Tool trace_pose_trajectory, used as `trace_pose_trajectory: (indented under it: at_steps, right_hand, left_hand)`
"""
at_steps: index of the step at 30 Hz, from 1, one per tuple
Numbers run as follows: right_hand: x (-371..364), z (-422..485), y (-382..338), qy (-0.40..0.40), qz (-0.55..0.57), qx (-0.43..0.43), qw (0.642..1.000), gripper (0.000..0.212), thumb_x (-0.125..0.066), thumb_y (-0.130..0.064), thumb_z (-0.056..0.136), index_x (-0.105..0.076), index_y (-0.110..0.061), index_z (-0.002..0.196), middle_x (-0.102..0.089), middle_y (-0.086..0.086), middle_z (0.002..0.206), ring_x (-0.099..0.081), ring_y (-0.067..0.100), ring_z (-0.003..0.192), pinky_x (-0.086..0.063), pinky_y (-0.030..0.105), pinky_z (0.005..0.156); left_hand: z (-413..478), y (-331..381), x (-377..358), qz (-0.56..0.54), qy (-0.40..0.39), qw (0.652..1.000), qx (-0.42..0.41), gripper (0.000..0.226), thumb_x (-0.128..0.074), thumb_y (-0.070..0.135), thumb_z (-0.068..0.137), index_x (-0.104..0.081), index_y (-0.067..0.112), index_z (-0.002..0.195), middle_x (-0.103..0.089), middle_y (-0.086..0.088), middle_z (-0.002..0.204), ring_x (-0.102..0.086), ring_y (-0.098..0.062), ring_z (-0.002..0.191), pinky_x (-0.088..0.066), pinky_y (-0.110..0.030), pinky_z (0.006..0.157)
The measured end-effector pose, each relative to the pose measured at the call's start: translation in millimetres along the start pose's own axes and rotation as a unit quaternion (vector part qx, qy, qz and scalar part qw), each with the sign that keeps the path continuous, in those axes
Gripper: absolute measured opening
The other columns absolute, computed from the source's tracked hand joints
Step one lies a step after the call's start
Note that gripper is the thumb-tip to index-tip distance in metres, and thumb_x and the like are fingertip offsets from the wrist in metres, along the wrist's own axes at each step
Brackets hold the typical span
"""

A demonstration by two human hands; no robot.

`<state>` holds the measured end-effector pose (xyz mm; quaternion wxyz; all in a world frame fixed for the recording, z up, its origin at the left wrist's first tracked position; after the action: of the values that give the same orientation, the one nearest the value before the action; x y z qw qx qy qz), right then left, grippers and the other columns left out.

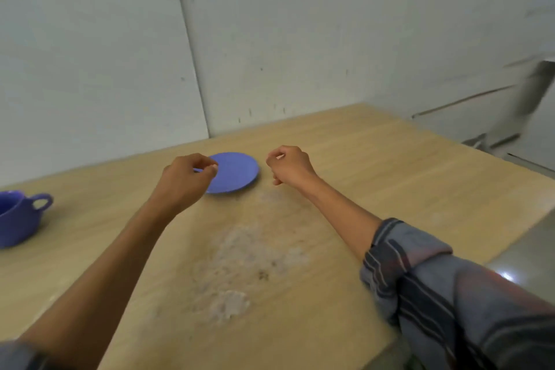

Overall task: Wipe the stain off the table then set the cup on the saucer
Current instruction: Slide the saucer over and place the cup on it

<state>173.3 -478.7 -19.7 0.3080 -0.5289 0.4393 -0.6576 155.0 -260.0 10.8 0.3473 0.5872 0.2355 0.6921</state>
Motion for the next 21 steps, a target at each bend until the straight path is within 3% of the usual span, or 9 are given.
trace_pose_trajectory:
  at_steps: [4,8,10,15,18,21]
  right_hand:
    - [-26,24,10,-0.009,-0.025,-0.051,0.998,0.023,-0.053,-0.019,0.082,-0.067,-0.008,0.096,-0.071,0.011,0.078,-0.070,0.021,0.057,-0.061,0.034,0.073]
    - [-40,41,12,-0.017,0.013,-0.074,0.997,0.018,-0.053,-0.014,0.086,-0.064,-0.013,0.071,-0.071,0.010,0.077,-0.069,0.019,0.051,-0.060,0.025,0.057]
    - [-45,48,14,-0.024,0.029,-0.079,0.996,0.017,-0.053,-0.012,0.085,-0.064,-0.013,0.072,-0.070,0.008,0.080,-0.068,0.018,0.050,-0.059,0.023,0.053]
    - [-54,58,21,-0.031,0.049,-0.078,0.995,0.018,-0.053,-0.001,0.082,-0.066,-0.009,0.075,-0.068,0.011,0.088,-0.068,0.027,0.059,-0.061,0.039,0.068]
    - [-57,59,21,-0.035,0.066,-0.078,0.994,0.019,-0.054,0.002,0.082,-0.064,-0.010,0.071,-0.067,0.014,0.090,-0.065,0.025,0.056,-0.060,0.035,0.060]
    - [-63,55,15,-0.047,0.077,-0.076,0.993,0.011,-0.055,0.002,0.084,-0.063,-0.005,0.080,-0.066,0.016,0.095,-0.064,0.023,0.055,-0.057,0.028,0.050]
  left_hand:
    - [22,-46,-3,-0.025,0.014,0.998,0.059,0.018,-0.057,0.025,0.091,-0.066,0.021,0.106,-0.063,-0.002,0.119,-0.060,-0.022,0.097,-0.041,-0.030,0.078]
    - [40,-71,-15,-0.054,0.025,0.992,0.109,0.036,-0.058,0.028,0.090,-0.056,0.018,0.125,-0.057,-0.007,0.123,-0.061,-0.028,0.100,-0.047,-0.034,0.077]
    - [47,-77,-21,-0.082,0.031,0.987,0.137,0.042,-0.058,0.026,0.090,-0.051,0.016,0.130,-0.061,-0.009,0.117,-0.063,-0.030,0.097,-0.050,-0.037,0.081]
    - [57,-84,-30,-0.098,0.035,0.982,0.157,0.049,-0.057,0.019,0.089,-0.047,0.009,0.136,-0.063,-0.012,0.118,-0.063,-0.030,0.102,-0.050,-0.036,0.084]
    - [56,-90,-29,-0.121,0.046,0.978,0.162,0.048,-0.057,0.012,0.088,-0.050,0.006,0.135,-0.064,-0.011,0.118,-0.063,-0.027,0.101,-0.048,-0.032,0.082]
    - [50,-96,-21,-0.147,0.063,0.973,0.168,0.046,-0.058,0.010,0.088,-0.052,0.006,0.134,-0.064,-0.008,0.114,-0.063,-0.024,0.099,-0.048,-0.030,0.079]
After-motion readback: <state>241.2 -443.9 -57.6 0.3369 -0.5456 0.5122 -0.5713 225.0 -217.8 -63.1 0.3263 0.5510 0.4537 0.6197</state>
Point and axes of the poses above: each hand's wrist, its own z-axis towards the middle knuckle, its own x-axis out of the back of the hand, y = z × x, the point moved 4 cm from there along z, towards the middle knuckle
